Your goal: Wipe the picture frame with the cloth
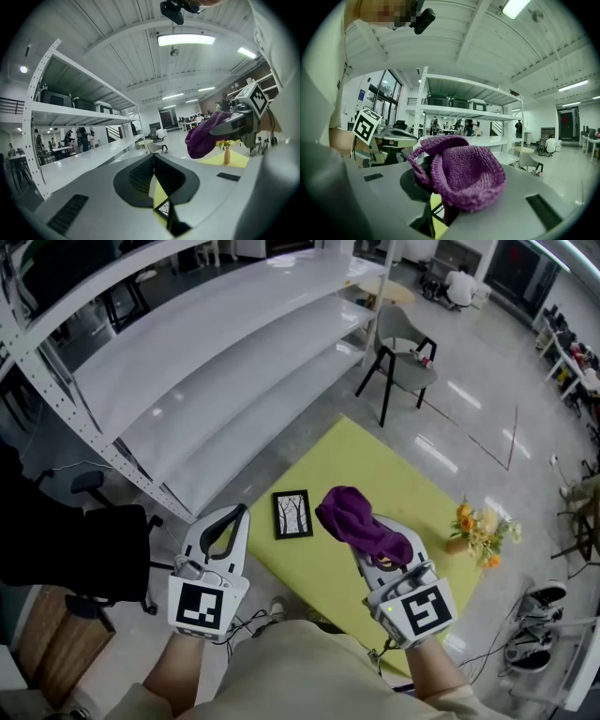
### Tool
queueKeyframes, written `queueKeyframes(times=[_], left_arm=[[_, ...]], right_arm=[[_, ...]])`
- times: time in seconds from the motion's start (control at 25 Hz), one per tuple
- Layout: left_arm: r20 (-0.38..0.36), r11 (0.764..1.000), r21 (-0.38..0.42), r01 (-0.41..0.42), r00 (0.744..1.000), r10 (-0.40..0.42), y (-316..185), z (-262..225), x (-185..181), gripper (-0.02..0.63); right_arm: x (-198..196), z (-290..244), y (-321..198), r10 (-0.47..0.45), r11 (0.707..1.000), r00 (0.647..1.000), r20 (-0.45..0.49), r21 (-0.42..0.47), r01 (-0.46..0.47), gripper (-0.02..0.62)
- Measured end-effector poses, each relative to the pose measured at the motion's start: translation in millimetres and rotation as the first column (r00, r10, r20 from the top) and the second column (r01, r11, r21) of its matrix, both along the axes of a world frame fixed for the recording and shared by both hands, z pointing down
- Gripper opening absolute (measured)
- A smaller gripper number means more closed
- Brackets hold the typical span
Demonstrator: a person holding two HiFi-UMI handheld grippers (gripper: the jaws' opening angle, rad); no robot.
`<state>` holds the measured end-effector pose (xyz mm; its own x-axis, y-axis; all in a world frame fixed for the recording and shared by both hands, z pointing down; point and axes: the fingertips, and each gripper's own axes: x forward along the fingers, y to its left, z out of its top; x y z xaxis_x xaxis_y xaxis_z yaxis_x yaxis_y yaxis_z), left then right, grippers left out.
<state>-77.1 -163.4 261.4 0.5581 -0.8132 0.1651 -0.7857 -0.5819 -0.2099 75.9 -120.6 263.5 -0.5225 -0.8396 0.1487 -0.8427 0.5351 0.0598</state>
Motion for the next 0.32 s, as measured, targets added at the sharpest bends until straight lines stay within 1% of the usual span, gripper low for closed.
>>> queueKeyframes(times=[0.12,0.2,0.32], left_arm=[[0.0,1.0,0.002,0.006,1.0,-0.006,-1.8,-1.2,-1.1,0.009],[0.006,1.0,0.005,0.009,1.0,-0.009,-0.9,-0.6,-1.2,0.009],[0.046,1.0,0.018,0.017,0.999,-0.017,-0.1,4.1,-2.7,0.009]], right_arm=[[1.4,-1.9,-3.6,0.002,1.0,1.0,-0.026,0.007,-0.001,0.103],[0.7,-3.5,-4.4,0.0,1.0,1.0,-0.01,0.025,0.0,0.103],[-0.7,-4.4,-5.2,0.0,0.999,1.0,0.026,0.049,-0.001,0.103]])
